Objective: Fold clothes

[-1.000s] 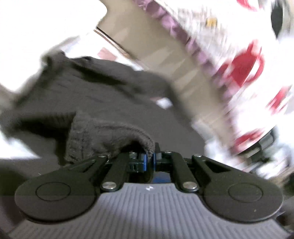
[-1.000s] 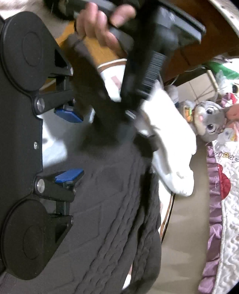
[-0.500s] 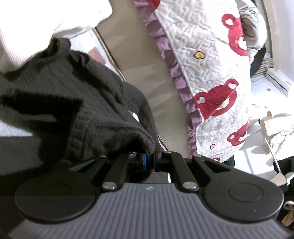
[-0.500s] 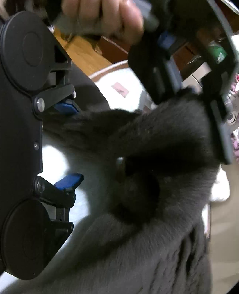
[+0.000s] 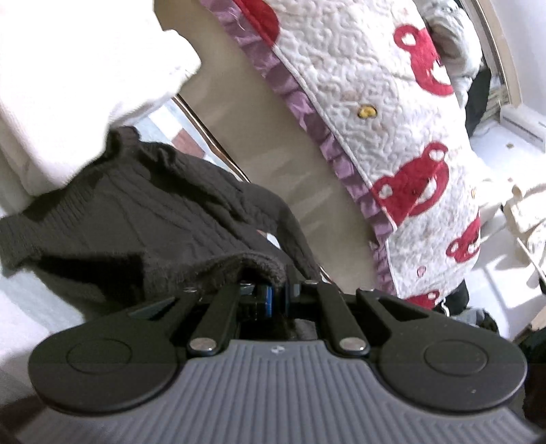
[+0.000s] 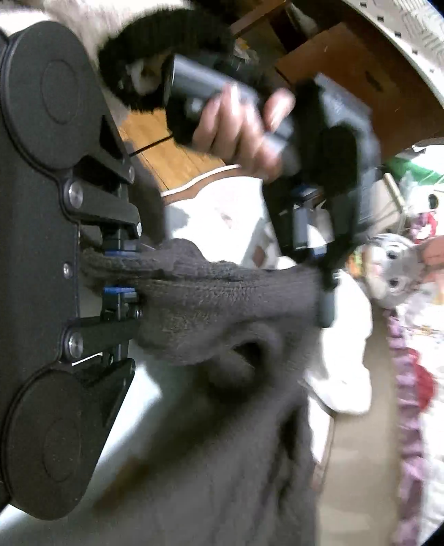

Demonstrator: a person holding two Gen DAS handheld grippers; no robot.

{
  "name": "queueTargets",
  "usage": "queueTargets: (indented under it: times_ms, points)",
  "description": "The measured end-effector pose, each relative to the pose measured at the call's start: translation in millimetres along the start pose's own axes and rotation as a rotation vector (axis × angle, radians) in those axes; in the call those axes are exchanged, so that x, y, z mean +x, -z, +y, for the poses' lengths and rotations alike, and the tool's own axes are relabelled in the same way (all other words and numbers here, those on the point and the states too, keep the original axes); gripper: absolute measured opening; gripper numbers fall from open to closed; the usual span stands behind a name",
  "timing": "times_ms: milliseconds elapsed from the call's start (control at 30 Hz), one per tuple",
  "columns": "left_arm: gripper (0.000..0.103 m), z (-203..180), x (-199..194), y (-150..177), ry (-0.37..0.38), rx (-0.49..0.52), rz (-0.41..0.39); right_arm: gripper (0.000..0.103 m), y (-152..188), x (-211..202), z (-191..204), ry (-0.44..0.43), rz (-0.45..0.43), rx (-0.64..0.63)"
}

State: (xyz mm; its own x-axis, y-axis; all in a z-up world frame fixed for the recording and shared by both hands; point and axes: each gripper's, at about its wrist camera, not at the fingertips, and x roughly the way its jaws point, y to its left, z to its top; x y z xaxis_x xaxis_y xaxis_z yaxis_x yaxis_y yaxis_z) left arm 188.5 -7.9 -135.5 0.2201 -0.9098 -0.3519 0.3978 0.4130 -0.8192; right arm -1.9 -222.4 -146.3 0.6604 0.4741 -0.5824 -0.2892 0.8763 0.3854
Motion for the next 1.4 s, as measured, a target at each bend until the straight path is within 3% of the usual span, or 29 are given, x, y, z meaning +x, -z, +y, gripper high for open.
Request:
queueTargets:
  times_ms: [167, 267, 400, 467, 500, 567, 633, 733, 800, 867, 933, 1000, 1067, 1267, 1367, 1400]
  points:
    - [0.005, -27, 8, 11, -0.077, 0.141, 0.008, 0.018, -28, -48, 12, 0.199, -0.020, -0.063]
    - [0.005, -37, 7, 16, -0.065, 0.175, 0.014, 0.017, -54, -71, 11, 0.358, 0.008, -0.126]
    - [0.005, -44, 9, 21, -0.057, 0.200, 0.018, 0.016, -65, -78, 28, 0.612, 0.057, -0.419]
    - [0.006, -42, 15, 21, -0.101, 0.194, 0.021, 0.018, -62, -66, 29, 0.716, 0.065, -0.562]
    - [0.006, -34, 21, 20, -0.149, 0.159, 0.020, 0.036, -58, -56, 23, 0.775, 0.050, -0.633]
    - [0.006, -18, 30, 19, -0.228, 0.120, 0.023, 0.056, -49, -35, 9, 0.856, 0.051, -0.731]
    - [0.005, -1, 37, 18, -0.295, 0.102, 0.038, 0.054, -42, -15, -16, 0.835, 0.138, -0.695]
    - [0.006, 20, 34, 15, -0.281, 0.020, 0.036, 0.056, -40, -25, -50, 0.654, 0.139, -0.351]
    - [0.006, 29, 27, 13, -0.244, -0.039, 0.025, 0.062, -35, -44, -70, 0.528, 0.098, -0.119]
    - [0.006, 42, 23, 11, -0.151, -0.154, 0.017, 0.064, -27, -63, -88, 0.418, 0.071, 0.083]
    - [0.006, 58, 25, 12, -0.046, -0.299, 0.019, 0.067, -11, -76, -99, 0.387, 0.087, 0.178]
    - [0.006, 66, 26, 14, -0.055, -0.333, 0.017, 0.068, 8, -89, -102, 0.418, 0.104, 0.207]
    - [0.006, 65, 27, 15, -0.098, -0.303, 0.020, 0.068, 27, -100, -101, 0.422, 0.100, 0.224]
    - [0.006, 58, 31, 15, -0.100, -0.267, 0.012, 0.069, 41, -93, -91, 0.306, 0.057, 0.246]
    - [0.006, 55, 29, 14, -0.053, -0.245, -0.006, 0.087, 41, -67, -84, 0.276, 0.062, 0.168]
    - [0.006, 53, 27, 14, -0.031, -0.234, -0.012, 0.086, 43, -57, -84, 0.290, 0.073, 0.136]
